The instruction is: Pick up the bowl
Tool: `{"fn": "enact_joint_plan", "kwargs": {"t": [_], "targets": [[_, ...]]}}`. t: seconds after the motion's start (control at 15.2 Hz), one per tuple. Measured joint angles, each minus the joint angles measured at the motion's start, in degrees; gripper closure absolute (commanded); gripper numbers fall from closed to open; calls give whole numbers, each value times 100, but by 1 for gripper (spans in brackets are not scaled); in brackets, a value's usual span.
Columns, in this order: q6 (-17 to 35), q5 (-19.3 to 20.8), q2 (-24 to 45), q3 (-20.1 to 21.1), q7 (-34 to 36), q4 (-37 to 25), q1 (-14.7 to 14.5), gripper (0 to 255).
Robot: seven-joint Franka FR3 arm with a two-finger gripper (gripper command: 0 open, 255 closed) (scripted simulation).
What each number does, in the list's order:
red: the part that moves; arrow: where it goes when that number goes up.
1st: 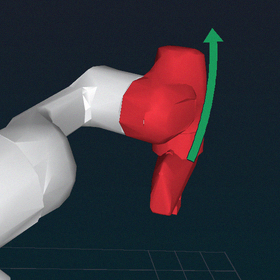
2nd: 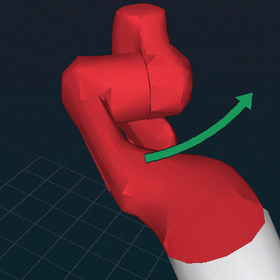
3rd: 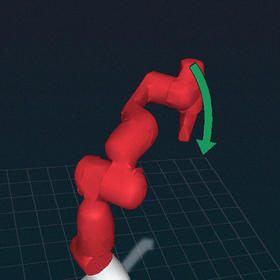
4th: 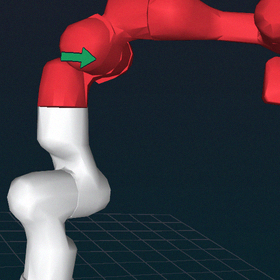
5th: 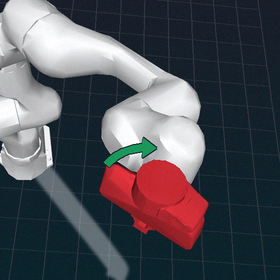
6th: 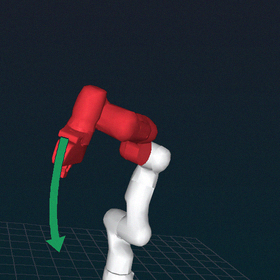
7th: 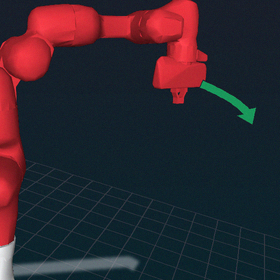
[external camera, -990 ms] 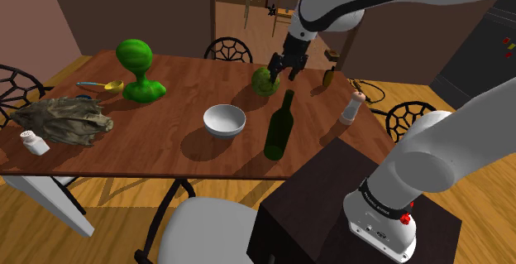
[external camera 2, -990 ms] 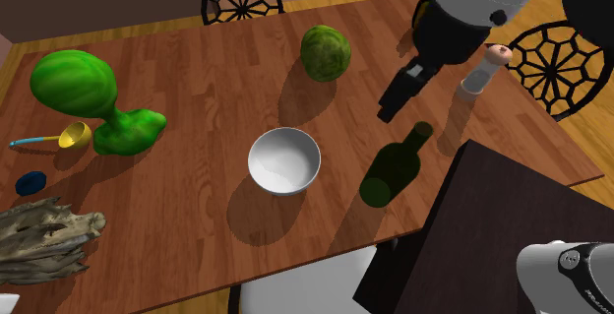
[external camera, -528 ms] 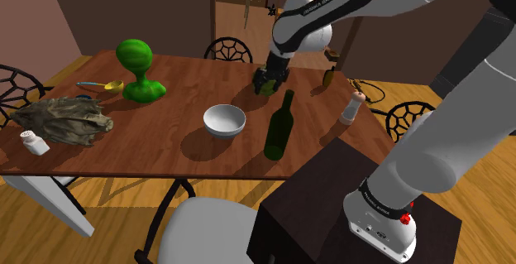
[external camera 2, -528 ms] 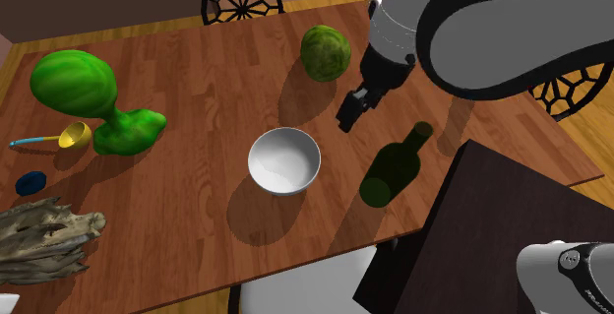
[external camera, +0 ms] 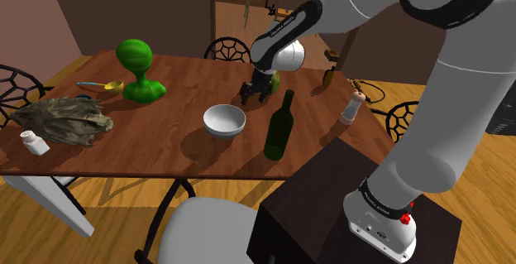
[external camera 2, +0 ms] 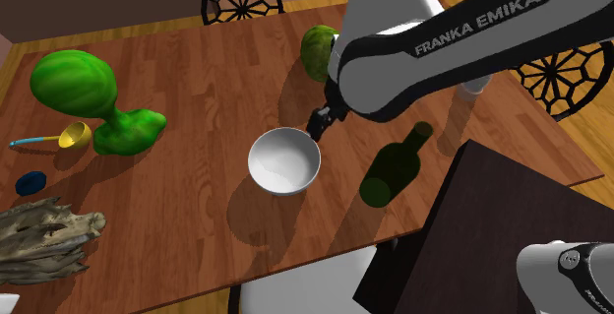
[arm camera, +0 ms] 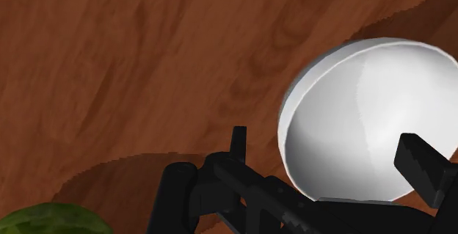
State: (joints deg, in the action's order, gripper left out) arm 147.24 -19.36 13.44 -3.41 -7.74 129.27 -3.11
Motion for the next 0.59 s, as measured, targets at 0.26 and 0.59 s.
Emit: {"fn": "enact_joint_plan", "kwargs": {"t": [0.26,0.59], "targets": [[255,-293,955,151,-223,-681,91,0],[486,-471,1567,282,-389,-1050,182,0]]}}
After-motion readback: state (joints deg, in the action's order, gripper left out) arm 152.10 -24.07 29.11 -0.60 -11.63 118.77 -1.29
